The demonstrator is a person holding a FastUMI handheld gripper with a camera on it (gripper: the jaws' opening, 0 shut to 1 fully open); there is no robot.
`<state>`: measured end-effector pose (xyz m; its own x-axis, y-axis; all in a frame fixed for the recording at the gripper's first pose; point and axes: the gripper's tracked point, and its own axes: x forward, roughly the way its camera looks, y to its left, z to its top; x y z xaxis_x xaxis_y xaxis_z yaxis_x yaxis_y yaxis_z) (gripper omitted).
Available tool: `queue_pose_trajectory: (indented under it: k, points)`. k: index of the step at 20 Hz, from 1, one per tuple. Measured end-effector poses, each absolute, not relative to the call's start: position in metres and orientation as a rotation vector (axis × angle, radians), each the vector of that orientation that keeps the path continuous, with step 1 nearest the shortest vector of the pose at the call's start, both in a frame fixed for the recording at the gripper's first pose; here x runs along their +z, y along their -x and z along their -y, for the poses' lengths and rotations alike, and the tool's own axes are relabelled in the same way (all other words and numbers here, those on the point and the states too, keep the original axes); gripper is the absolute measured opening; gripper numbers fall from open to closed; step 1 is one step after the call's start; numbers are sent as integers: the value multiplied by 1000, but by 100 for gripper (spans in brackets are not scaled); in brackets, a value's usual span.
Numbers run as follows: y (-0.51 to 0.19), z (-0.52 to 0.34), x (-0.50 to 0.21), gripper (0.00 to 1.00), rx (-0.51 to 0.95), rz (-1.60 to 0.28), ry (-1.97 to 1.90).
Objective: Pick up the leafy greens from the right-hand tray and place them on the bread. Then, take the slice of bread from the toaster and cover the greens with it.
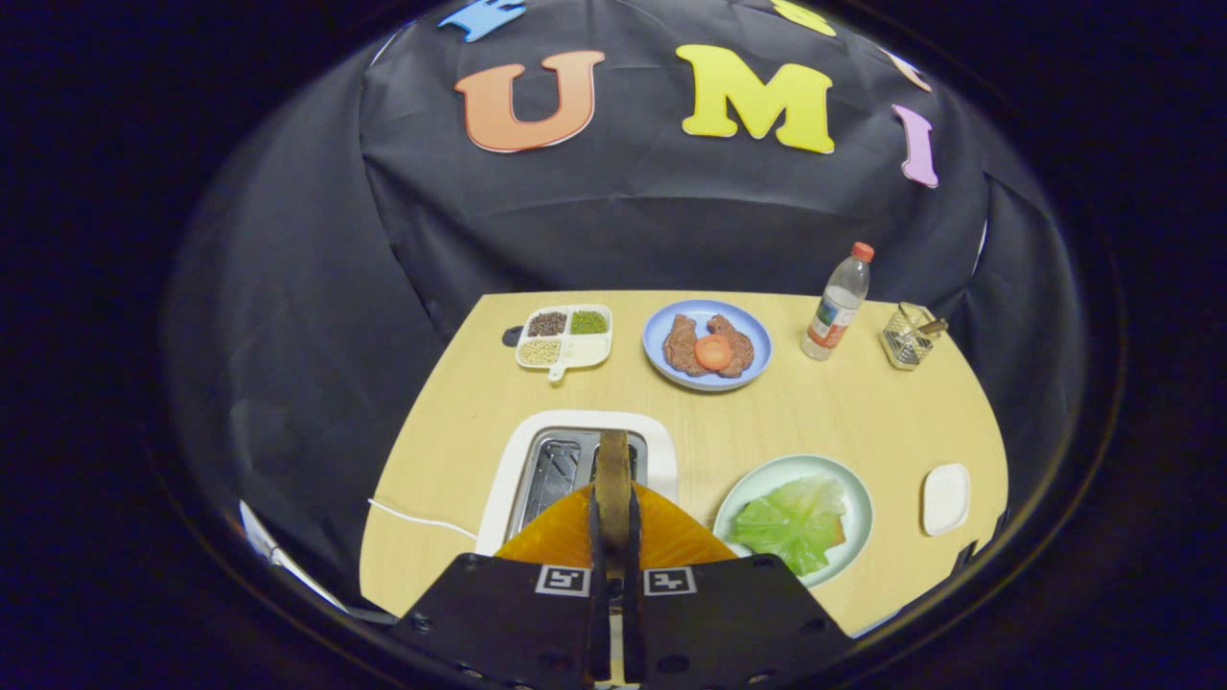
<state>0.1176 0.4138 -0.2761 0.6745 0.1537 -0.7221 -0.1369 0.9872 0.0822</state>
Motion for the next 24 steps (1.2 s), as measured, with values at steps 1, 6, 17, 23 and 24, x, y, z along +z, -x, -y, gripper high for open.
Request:
queue_pose_trajectory:
  k: [1, 6, 17, 23, 24]
  points:
    - [-116, -413, -269, 5, 175, -818, -48]
    - [-110, -399, -244, 5, 213, -844, -195]
    - [-111, -340, -231, 5, 198, -910, -481]
    - [-109, -325, -232, 5, 238, -944, -599]
    - [-108, -323, -233, 5, 241, -952, -618]
